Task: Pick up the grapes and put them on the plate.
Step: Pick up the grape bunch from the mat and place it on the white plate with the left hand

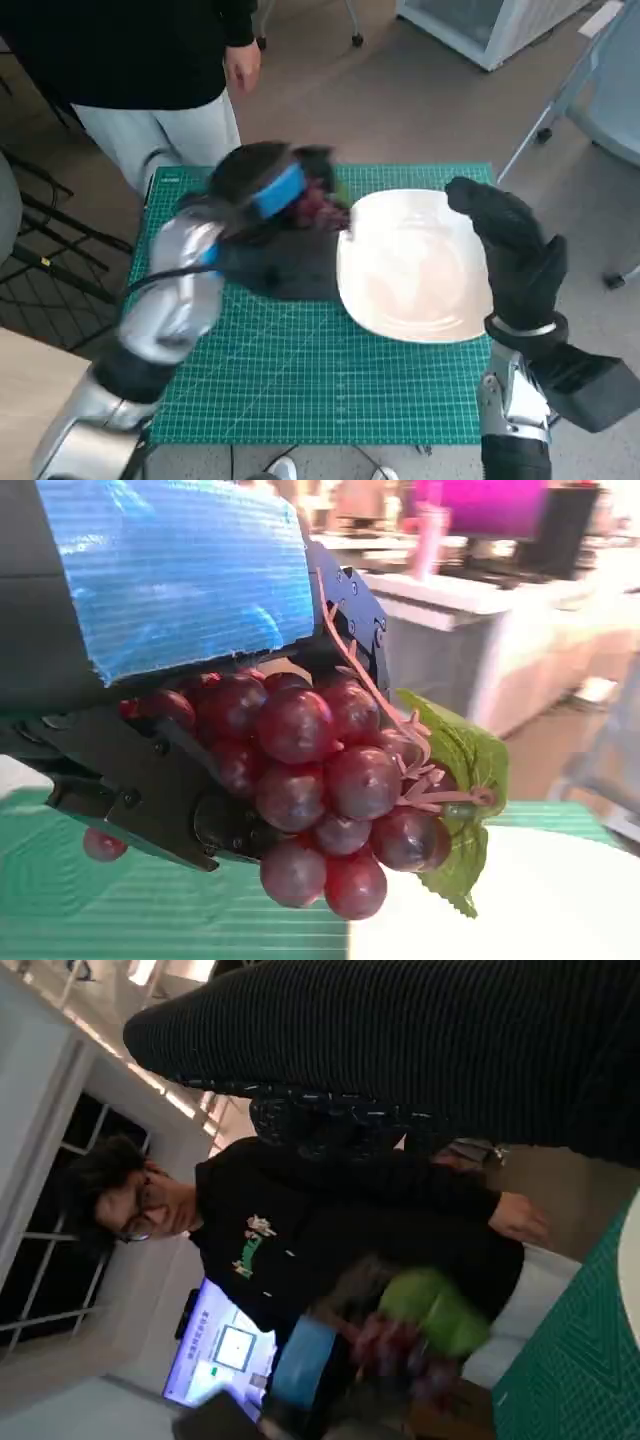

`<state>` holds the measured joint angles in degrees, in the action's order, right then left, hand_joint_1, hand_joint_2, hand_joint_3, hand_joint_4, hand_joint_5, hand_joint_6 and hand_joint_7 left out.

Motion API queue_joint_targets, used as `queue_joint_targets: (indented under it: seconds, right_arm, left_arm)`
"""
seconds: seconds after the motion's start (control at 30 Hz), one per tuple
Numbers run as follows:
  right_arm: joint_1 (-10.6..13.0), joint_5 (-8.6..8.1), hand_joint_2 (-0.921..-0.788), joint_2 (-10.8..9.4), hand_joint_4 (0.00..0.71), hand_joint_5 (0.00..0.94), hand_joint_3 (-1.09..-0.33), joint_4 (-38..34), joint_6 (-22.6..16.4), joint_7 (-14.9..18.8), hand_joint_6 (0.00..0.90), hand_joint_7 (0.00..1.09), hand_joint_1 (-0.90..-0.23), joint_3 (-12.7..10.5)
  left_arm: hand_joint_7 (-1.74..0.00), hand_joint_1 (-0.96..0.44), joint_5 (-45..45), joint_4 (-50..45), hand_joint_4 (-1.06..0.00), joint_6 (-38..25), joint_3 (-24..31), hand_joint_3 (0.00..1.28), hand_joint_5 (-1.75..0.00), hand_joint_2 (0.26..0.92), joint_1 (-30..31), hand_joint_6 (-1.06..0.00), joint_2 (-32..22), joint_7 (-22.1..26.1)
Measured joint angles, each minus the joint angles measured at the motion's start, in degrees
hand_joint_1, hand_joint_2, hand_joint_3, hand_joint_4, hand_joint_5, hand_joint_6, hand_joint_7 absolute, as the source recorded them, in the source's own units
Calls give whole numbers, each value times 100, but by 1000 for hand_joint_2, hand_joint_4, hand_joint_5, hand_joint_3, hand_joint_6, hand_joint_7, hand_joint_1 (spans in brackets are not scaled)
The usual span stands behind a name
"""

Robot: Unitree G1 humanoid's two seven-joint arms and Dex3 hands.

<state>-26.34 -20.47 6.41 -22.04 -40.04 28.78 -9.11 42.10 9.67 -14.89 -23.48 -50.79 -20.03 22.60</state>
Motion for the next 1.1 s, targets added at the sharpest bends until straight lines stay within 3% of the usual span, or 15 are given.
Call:
queue_joint_targets:
  seconds: [0.23,0.4,0.5,0.67,0.9,1.1]
  right_arm:
    - [165,-18,-921,17,286,1,-722,225,73,-43,211,56,-647,-102]
    - [258,-4,-921,17,285,0,-721,347,81,-147,213,58,-654,-184]
    - [320,14,-921,15,284,0,-721,440,82,-251,216,61,-656,-223]
    - [428,86,-921,-7,283,0,-723,618,71,-461,216,63,-654,-236]
    - [540,268,-921,-36,282,1,-726,763,25,-719,214,65,-647,-230]
    - [570,329,-921,-42,281,0,-729,813,-18,-874,212,67,-649,-218]
  left_arm:
    - [-1061,3,-35,940,-535,416,-296,173,-1485,919,-630,-583,539,-20]
    - [-1216,2,-150,1527,-512,602,-356,192,-1409,918,-1005,-540,852,-20]
    - [-1115,3,-208,1826,-497,696,-378,206,-1482,909,-1219,-580,1023,-21]
    - [-1015,4,-271,2236,-497,808,-412,216,-1540,899,-1517,-617,1286,-24]
    - [-1035,5,-397,2645,-512,974,-453,191,-1528,915,-1727,-589,1553,-44]
    - [-1044,5,-446,2975,-521,1222,-471,183,-1516,920,-1756,-579,1649,-131]
